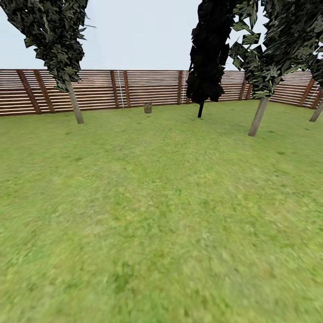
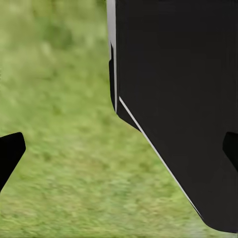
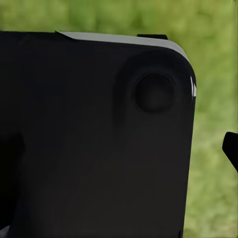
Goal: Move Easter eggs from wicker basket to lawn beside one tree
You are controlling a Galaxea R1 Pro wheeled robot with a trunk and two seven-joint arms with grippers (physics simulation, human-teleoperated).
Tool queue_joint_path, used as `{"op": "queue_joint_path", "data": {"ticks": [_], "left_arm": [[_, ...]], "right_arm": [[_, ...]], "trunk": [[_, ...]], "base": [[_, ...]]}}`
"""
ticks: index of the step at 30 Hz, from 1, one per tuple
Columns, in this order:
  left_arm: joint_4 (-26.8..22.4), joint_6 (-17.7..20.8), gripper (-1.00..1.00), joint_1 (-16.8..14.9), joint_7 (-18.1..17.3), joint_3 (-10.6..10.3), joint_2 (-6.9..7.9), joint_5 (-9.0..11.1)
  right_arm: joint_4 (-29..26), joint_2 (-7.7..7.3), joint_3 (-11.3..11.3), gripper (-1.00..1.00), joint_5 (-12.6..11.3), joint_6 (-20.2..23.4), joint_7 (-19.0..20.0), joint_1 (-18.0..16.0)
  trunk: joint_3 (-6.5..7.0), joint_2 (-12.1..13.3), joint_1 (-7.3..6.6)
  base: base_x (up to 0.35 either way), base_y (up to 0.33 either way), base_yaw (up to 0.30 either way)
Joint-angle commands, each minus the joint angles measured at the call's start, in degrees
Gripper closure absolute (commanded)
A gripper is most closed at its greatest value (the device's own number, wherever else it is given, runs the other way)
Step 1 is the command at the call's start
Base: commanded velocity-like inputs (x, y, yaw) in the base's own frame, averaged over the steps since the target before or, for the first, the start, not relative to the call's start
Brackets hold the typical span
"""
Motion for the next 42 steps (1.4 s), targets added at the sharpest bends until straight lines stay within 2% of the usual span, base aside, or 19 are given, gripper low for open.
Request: {"op": "queue_joint_path", "data": {"ticks": [1, 33, 42], "left_arm": [[0.0, 0.01, -1.0, -0.01, -0.01, -0.01, 0.0, -0.01], [-0.02, 0.01, -1.0, -0.01, -0.01, -0.01, 0.04, -0.01], [-0.01, 0.01, -1.0, -0.01, -0.01, -0.01, 0.0, -0.01]], "right_arm": [[0.05, 0.0, 0.02, -1.0, 0.07, -0.19, 0.06, -0.02], [0.05, -0.11, 0.01, -1.0, 0.01, -0.19, 0.06, -0.02], [0.04, -0.52, 0.01, -1.0, -0.38, -0.1, 0.06, -0.02]], "trunk": [[0.06, -0.02, 0.0], [2.98, -0.02, 0.0], [3.13, -0.02, 0.0]], "base": [[0.0, 0.0, 0.0], [0.0, 0.0, 0.001], [0.0, 0.0, 0.005]]}}
